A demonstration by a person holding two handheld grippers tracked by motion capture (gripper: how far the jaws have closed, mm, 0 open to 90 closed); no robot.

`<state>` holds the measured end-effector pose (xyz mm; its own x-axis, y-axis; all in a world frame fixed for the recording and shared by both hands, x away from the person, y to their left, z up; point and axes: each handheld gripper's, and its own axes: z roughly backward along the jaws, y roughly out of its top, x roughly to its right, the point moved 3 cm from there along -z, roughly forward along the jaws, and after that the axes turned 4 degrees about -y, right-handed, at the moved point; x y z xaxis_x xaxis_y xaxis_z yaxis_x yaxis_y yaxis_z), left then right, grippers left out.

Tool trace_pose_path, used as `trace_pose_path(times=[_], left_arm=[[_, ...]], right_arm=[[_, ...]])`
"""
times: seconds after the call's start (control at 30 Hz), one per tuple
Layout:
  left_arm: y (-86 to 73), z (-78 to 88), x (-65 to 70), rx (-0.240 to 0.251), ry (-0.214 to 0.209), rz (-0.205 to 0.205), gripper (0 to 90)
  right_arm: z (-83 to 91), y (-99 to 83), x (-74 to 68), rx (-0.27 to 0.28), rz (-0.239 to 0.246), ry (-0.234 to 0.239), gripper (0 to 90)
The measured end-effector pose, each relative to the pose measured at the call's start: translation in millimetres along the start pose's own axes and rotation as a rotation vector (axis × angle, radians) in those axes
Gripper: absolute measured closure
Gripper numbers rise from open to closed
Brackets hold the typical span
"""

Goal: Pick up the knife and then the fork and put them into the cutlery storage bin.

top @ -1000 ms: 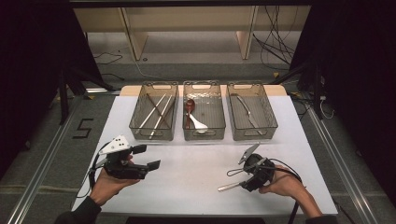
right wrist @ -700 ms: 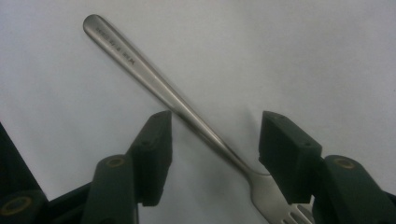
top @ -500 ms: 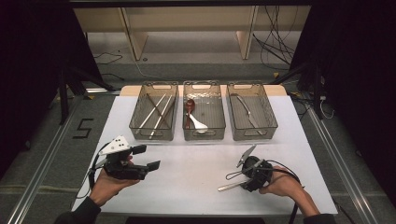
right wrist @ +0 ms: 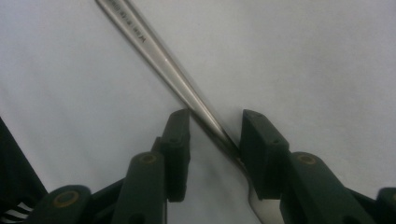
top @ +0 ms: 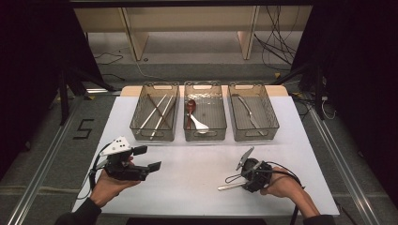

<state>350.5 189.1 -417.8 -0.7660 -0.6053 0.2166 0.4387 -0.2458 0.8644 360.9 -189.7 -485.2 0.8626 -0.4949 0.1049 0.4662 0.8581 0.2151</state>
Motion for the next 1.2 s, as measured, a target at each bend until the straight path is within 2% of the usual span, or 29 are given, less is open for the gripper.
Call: trace_pose_path(times=[0.23, 0.57, 1.07, 1.2], left_arm=[[-0.1, -0.1, 0.1, -0.001, 0.001, 0.000, 16.0], [-0.1, -0.8, 0.8, -0.003, 0.001, 0.001, 16.0], [0.3, -0.5, 0.1, -0.003, 0.001, -0.001, 16.0], [0.3, -0.4, 0.1, -0.002, 0.002, -0.001, 16.0]], right_arm=[[0.9, -0.4, -1.6, -0.010, 0.002, 0.011, 73.3], [0.8, 1.2, -3.4, -0.030, 0.040, 0.016, 84.1], [2.1, 1.4, -1.9, -0.024, 0.044, 0.020, 85.9], [5.0, 0.7, 1.9, 0.000, 0.007, 0.018, 85.9]])
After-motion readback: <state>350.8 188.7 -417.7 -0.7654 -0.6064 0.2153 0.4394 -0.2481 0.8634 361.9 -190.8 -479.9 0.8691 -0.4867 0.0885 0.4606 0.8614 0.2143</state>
